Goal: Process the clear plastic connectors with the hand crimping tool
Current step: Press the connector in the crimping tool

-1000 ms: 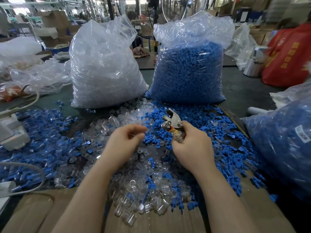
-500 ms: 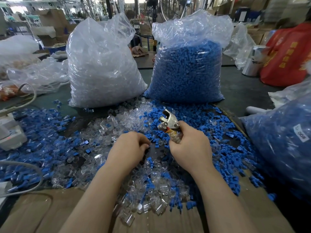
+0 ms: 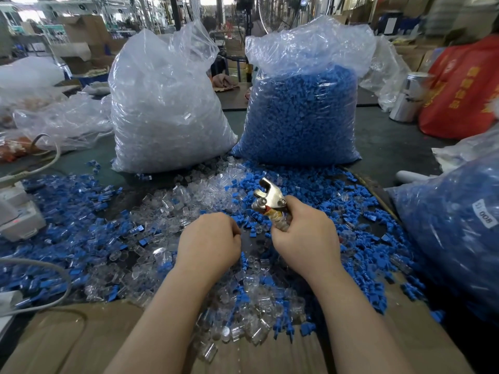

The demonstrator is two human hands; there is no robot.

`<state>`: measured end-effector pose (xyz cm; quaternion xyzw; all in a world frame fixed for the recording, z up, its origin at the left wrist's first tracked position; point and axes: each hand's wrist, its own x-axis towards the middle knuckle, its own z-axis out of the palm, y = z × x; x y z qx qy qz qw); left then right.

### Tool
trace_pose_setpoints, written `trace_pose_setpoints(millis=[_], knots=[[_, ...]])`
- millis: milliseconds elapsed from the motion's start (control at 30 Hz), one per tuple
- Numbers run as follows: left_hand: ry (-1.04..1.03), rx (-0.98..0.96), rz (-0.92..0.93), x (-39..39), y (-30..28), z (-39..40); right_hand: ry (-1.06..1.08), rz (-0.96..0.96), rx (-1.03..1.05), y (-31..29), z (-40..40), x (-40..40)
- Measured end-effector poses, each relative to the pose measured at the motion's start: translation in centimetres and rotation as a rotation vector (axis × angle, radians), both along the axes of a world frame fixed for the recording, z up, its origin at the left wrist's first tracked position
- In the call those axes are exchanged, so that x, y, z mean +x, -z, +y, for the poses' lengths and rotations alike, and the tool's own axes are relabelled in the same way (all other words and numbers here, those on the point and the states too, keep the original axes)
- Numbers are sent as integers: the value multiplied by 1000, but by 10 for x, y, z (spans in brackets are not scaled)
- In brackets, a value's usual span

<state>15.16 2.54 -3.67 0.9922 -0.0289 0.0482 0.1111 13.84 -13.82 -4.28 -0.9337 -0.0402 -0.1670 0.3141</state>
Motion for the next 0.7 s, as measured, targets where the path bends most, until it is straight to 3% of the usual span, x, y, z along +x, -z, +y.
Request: trace_pose_setpoints(millis=[233,433,700], knots=[[26,-51,-37,-4,1,-5,-11,-11,30,0,2,0],[36,-932,117,-4,-12,5,-20,-27,115,3,2,2],[182,-1019,175,-7,-20,7,-108,-27,208,-1,4,0]])
